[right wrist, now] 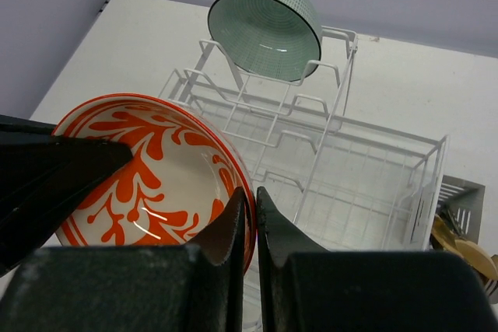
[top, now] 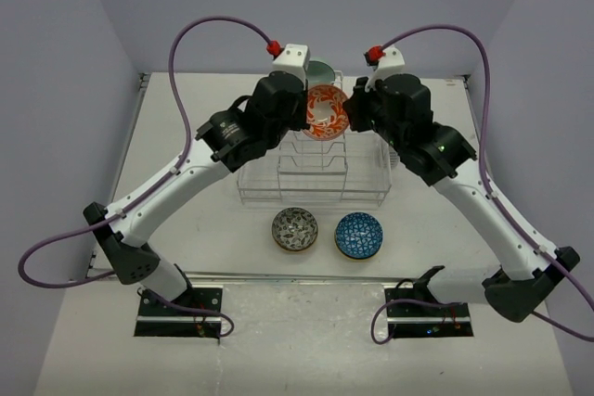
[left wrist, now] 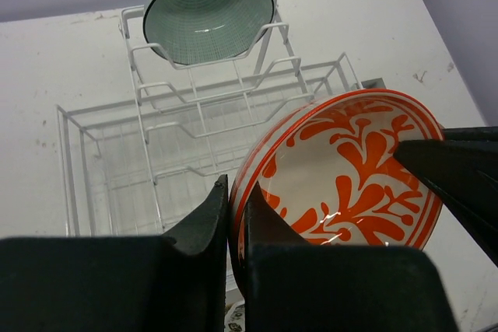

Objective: Unload the bowls from the dish rack

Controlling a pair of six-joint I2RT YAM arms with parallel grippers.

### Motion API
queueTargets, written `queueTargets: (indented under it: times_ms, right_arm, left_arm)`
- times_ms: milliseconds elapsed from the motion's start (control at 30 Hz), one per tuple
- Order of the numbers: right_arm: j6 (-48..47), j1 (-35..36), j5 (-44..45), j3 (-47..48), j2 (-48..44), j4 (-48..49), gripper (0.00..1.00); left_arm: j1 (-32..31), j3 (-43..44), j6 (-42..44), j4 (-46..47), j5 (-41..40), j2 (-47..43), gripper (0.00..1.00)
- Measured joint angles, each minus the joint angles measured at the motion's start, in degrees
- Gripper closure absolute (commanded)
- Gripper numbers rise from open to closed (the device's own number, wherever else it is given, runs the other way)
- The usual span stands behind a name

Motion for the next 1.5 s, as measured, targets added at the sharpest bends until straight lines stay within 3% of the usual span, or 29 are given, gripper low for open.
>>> queueTargets:
  times_ms: [100,133,167,200,233,300,567,800,1067,1333,1500]
  right_arm:
    - [0.1,0.1,-0.2,0.0,-0.1,0.1,0.98]
    - [0.1,0.2,-0.2,0.0,-0.1,0.1,0.86]
    - [0.1,0.3,-0.4,0.0,-0.1,0.1,0.68]
    - [0.6,0.4,-0.7,0.0,-0.2,0.2,0.48]
    - [1.3,0.5,-0.9,0.0,-0.4,0.3,0.19]
    - [1.8,0.7,-1.3,0.0,-1.3,0.2,0.01]
    - [2.3,0.7,-1.5,-6.0,-15.9,-1.7,0.01]
    - [3.1,0.7,2.1,-11.6,-28.5,-6.7,0.01]
    - [3.6,0.7,2.9,-14.5,-29.6,-8.8,0.01]
    - [3.9,0.7,2.8,-16.9,-29.2,-9.5,0.01]
    - [4.0,0.7,2.3,-18.1,-28.9,-9.3,0.01]
  left_arm:
    - [0.0,0.0,0.0,-0.3,0.2,-0.4,1.00]
    - [0.0,0.0,0.0,-0.5,0.3,-0.6,1.00]
    - [0.0,-0.1,0.0,-0.7,0.3,-0.9,1.00]
    - [0.1,-0.6,0.0,-0.7,0.5,-1.4,1.00]
    - [0.1,-1.3,0.0,-0.9,1.0,-2.2,1.00]
    - [0.1,-3.7,0.1,-0.8,2.6,-4.4,1.00]
    - [-0.3,-19.3,-0.1,-3.1,15.1,-21.9,1.00]
    - [-0.9,-40.0,-4.3,-3.8,22.0,-35.0,1.00]
    - [-1.0,-55.4,-12.5,-1.4,21.4,-37.4,1.00]
    - [-1.0,-59.4,-16.8,6.2,19.5,-29.0,1.00]
    - [-1.0,-60.9,-17.3,9.6,19.1,-25.2,0.95]
